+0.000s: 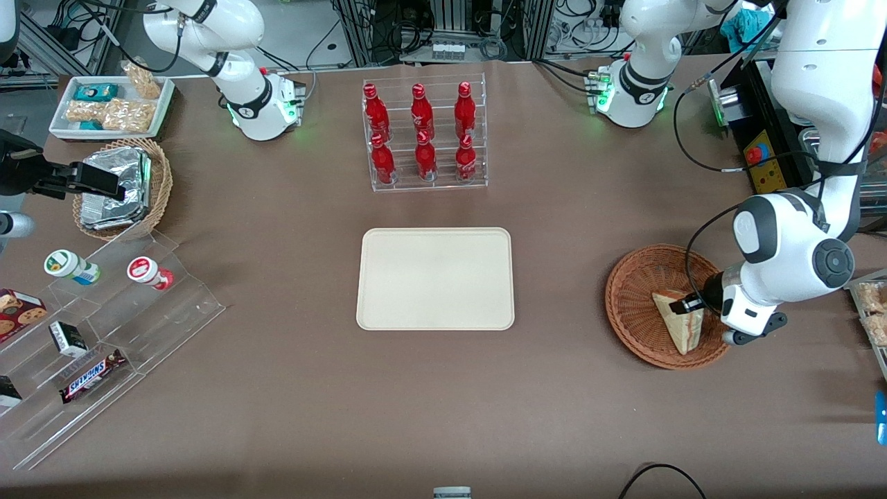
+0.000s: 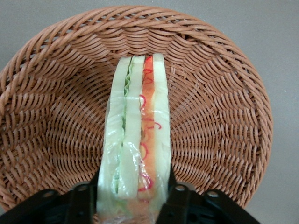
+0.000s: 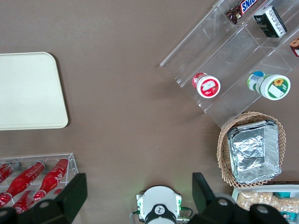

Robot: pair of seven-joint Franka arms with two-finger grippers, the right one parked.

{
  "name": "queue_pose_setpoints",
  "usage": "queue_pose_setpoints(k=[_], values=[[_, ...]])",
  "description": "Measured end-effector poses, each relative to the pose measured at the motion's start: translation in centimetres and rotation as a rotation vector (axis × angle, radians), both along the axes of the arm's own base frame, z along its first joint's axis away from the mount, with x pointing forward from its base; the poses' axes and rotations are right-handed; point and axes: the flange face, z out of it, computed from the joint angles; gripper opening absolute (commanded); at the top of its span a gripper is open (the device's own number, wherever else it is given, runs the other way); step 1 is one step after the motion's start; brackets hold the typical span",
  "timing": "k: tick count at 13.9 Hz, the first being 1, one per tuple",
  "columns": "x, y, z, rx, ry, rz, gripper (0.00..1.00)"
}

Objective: Place sandwich from basket to tray
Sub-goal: 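Lower the left gripper around the wrapped sandwich and close it, then lift the sandwich and carry it over the beige tray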

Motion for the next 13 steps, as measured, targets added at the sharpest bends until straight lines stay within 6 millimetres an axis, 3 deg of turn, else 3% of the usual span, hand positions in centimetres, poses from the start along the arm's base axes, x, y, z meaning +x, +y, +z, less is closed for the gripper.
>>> queue_pose_setpoints(k=[6, 8, 10, 13], values=[[0.1, -0.7, 0.3, -0.003, -0.005, -0.014, 0.12], [0.1, -1.6, 1.6, -0.005, 0.001, -0.038, 0.08], [-0.5, -3.8, 4.9, -0.003, 0.032, -0.088, 0.07], [-3.0, -10.4, 11.6, 0.014, 0.062, -0.216, 0.08]])
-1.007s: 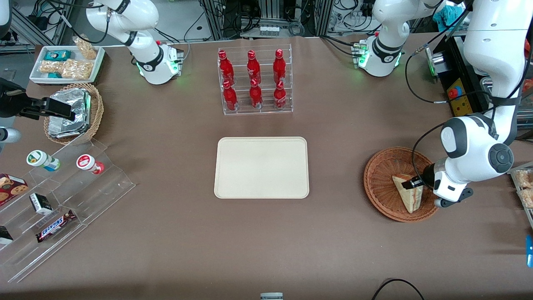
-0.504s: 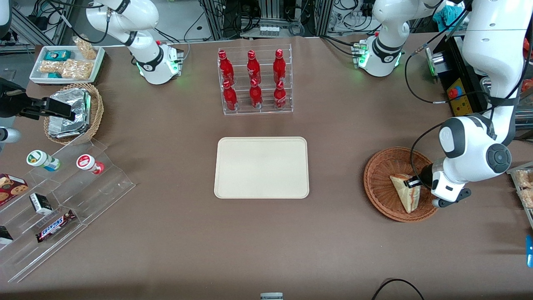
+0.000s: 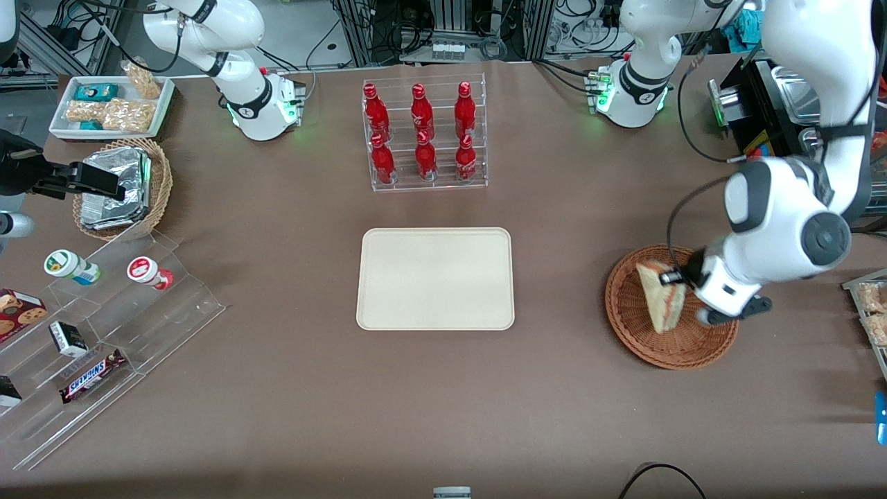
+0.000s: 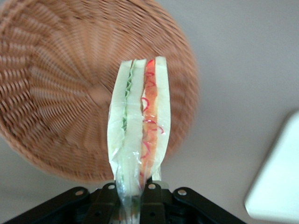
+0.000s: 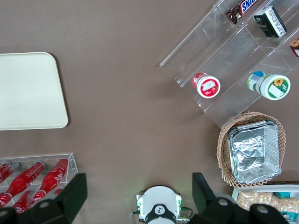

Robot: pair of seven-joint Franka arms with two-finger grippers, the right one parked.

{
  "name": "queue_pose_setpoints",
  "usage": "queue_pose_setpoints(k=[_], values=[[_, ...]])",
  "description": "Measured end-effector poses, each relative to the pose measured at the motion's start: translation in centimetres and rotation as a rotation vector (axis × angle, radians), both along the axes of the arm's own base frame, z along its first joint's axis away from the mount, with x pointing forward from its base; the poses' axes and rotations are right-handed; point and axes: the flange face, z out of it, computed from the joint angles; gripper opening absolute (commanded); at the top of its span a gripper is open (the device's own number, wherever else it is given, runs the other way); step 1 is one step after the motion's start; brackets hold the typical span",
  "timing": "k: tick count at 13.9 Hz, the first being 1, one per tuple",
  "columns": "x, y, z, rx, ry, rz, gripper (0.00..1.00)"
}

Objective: Place sandwich from basket to tray
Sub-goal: 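Lift the sandwich and carry it over the beige tray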

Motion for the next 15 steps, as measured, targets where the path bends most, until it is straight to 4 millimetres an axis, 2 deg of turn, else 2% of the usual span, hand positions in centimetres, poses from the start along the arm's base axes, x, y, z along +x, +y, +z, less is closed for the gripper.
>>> queue_pose_setpoints(k=[2, 4, 7, 9, 13, 15], values=[[-2.2, -6.2, 2.1, 0.023, 0.007, -0.11, 0.08], [-4.5, -12.5, 1.7, 0.046, 0.018, -0.183, 0.09], [-8.2, -21.1, -1.4, 0.07, 0.057, -0.274, 0.11], [-9.8, -26.4, -3.1, 0.085, 0.065, -0.276, 0.11], [-11.2, -35.6, -6.6, 0.126, 0.06, -0.222, 0.12], [-11.3, -38.9, -8.7, 0.142, 0.056, -0.192, 0.13]])
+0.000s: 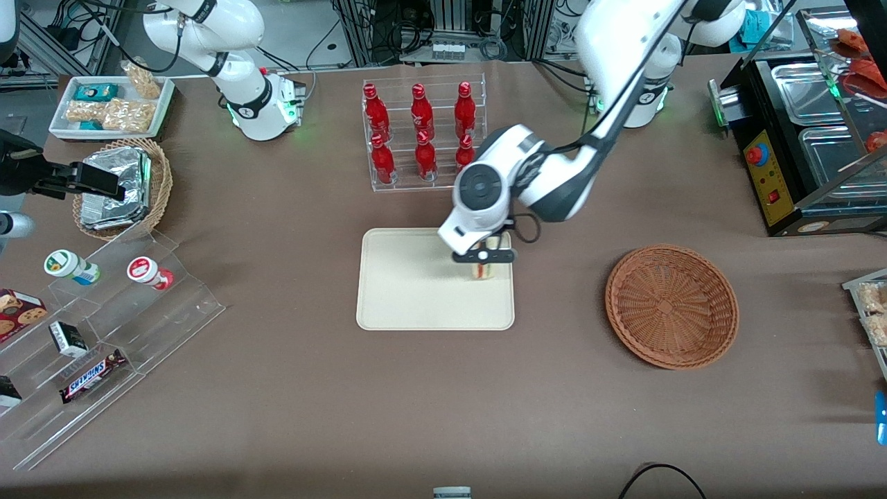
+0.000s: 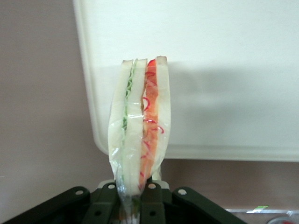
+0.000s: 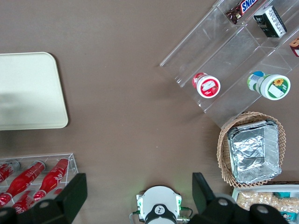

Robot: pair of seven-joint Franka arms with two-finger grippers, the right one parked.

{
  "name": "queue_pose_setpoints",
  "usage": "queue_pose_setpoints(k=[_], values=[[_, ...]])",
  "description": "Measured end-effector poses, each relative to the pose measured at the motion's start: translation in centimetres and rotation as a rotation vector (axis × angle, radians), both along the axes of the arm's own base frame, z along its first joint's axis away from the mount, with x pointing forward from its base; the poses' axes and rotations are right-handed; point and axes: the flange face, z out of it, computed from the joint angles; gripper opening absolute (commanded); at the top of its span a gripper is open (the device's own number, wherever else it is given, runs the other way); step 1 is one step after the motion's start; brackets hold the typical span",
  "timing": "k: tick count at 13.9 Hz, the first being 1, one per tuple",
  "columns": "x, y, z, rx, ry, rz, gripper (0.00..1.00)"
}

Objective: Place sandwich from basket to tray
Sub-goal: 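Lift the sandwich and carry it over the beige tray, then lower the sandwich onto the tray and open the left gripper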

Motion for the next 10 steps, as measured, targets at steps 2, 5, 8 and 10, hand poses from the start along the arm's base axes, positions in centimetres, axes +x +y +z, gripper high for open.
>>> queue_pose_setpoints(k=[2, 5, 8, 10], values=[[-0.5, -2.5, -1.6, 0.001, 0.0, 0.014, 0.15], [-1.1, -5.3, -2.0, -0.03, -0.034, 0.042, 0.17], [-1.9, -6.8, -2.6, -0.052, -0.054, 0.045, 0.66], [-1.7, -6.8, -3.3, -0.058, -0.06, 0.051, 0.99]])
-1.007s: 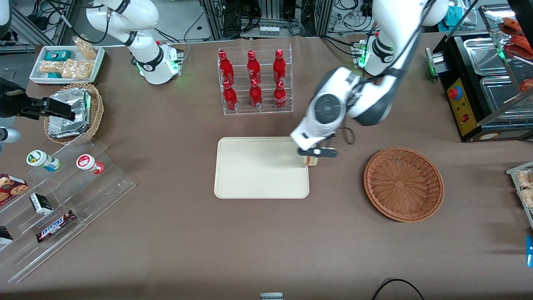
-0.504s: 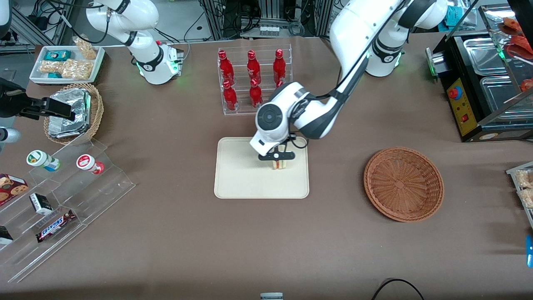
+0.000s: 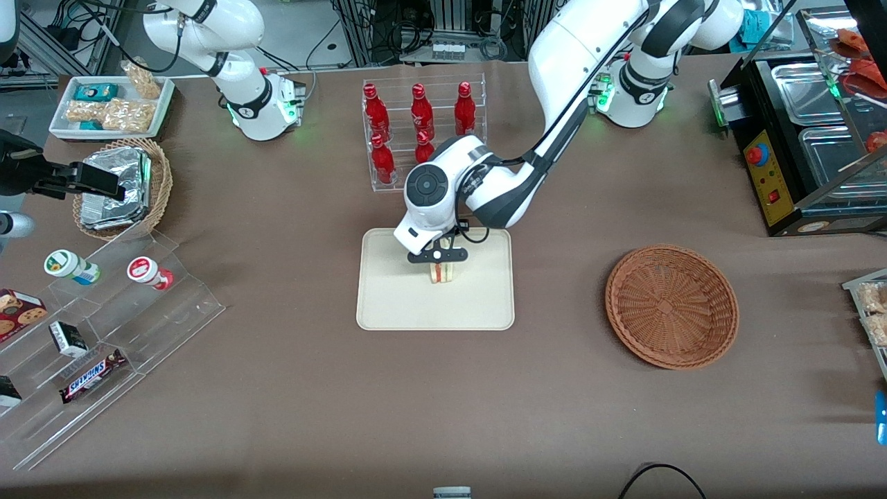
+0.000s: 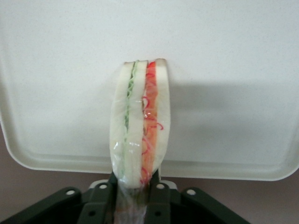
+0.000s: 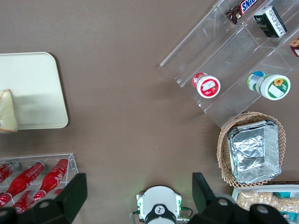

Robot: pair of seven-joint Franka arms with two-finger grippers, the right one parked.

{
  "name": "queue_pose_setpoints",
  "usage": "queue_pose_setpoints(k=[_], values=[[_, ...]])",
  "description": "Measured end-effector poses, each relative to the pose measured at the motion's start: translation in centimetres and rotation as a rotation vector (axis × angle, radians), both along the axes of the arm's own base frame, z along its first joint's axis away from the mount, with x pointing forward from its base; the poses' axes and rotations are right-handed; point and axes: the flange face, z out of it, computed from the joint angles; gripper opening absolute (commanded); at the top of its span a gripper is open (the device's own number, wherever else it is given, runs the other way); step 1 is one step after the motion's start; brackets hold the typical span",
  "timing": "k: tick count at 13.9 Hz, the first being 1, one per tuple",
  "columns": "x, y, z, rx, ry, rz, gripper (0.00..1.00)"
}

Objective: Place sandwich from basket to tray
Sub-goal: 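Lower the sandwich onto the tray and open the left gripper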

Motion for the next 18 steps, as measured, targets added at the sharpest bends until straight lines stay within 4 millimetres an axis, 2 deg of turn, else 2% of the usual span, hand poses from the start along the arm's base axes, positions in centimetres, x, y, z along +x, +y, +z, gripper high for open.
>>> queue_pose_setpoints(k=[2, 5, 7, 9, 11, 14, 16, 18], values=[[0.5, 0.1, -0.2, -0.003, -0.006, 0.007, 1.0], [1.7, 0.4, 0.8, -0.015, -0.026, 0.036, 1.0], [3.8, 1.4, 2.8, -0.037, -0.053, 0.069, 1.0], [6.4, 3.7, 6.4, -0.061, -0.086, 0.115, 1.0], [8.2, 6.8, 11.0, -0.051, -0.092, 0.155, 1.0], [9.1, 12.7, 17.8, 0.006, -0.054, 0.154, 1.0], [9.7, 18.2, 22.1, 0.039, -0.014, 0.115, 1.0], [10.4, 24.7, 25.9, 0.055, 0.026, 0.081, 1.0]])
